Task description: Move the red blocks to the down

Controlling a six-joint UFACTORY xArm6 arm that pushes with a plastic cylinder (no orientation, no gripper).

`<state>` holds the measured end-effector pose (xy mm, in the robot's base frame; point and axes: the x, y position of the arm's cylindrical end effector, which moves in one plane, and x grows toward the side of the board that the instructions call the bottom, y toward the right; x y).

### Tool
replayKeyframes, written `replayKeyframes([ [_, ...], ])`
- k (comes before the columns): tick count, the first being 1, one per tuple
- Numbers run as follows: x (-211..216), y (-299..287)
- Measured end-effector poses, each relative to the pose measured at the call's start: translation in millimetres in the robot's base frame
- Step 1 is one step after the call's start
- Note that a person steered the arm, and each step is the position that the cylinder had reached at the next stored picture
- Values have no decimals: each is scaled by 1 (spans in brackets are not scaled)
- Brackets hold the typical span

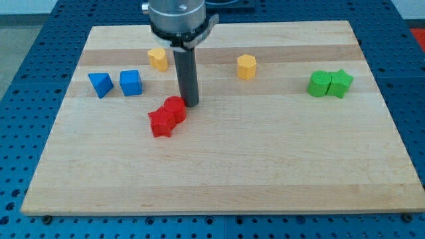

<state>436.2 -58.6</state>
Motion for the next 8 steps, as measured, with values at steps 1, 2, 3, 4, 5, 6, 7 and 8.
replayKeyframes([
  [1, -2, -28],
  [2, -1, -50],
  [3, 13, -72],
  [4, 27, -78],
  [5, 30, -98],
  [6, 45, -119],
  [7, 53, -119],
  [8, 50, -125],
])
